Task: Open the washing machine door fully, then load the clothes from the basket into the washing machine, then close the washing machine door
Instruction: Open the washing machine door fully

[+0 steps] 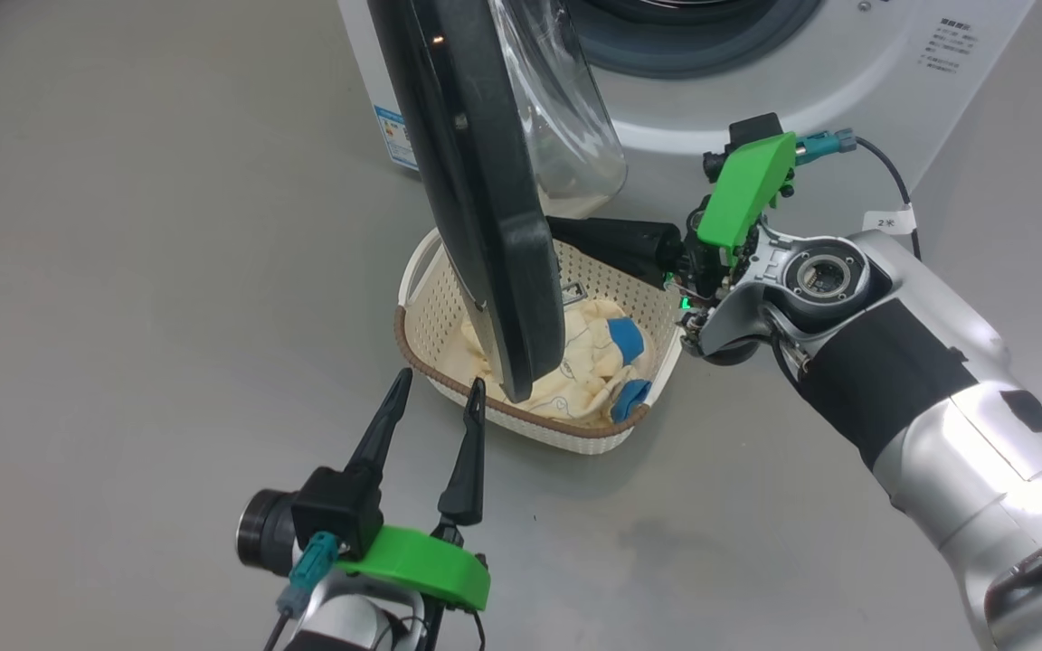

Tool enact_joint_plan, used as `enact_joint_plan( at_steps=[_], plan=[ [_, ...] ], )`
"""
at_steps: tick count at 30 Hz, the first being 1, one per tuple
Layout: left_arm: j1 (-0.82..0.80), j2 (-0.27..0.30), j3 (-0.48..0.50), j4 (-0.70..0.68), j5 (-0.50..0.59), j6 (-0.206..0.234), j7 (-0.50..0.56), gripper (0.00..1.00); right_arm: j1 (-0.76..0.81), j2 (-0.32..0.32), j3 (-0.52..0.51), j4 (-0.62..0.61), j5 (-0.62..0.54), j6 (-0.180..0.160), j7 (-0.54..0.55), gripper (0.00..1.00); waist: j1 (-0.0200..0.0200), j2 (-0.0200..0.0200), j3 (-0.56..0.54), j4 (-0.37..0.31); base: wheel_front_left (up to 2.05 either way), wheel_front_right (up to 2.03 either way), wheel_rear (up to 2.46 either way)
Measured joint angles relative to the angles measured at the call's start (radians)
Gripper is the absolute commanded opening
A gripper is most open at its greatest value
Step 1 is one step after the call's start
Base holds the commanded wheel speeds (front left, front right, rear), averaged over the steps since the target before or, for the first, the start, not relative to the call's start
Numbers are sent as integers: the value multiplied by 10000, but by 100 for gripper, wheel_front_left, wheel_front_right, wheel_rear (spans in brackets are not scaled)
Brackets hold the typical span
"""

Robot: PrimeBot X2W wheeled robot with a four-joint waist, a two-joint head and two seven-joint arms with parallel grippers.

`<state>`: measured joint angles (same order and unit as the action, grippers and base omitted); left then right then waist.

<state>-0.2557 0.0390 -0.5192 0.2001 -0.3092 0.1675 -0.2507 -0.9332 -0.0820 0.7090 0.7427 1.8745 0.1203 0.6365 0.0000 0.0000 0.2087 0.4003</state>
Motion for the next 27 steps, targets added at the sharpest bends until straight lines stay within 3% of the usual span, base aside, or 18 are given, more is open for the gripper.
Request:
enact_joint_plan(
  at_steps=[4,10,19,27],
  plan=[
    [39,0,10,98,81,-50,0,100,198,-240,-167,-247,-63,0,-483,0,0,0,-229,-80,0,0,0],
    [418,15,113,309,203,-180,0,100,1352,-1204,-516,-1346,-857,0,-1601,0,0,0,-750,-233,0,0,0],
    [1010,36,706,522,550,-364,0,100,3459,-2702,-257,-3743,-3799,0,-4479,0,0,0,-1642,-871,0,0,0],
    [1522,67,1302,579,719,-527,0,100,4961,-3818,-268,-4309,-5977,0,-7225,0,0,0,-2267,-1721,0,0,0]
  ],
)
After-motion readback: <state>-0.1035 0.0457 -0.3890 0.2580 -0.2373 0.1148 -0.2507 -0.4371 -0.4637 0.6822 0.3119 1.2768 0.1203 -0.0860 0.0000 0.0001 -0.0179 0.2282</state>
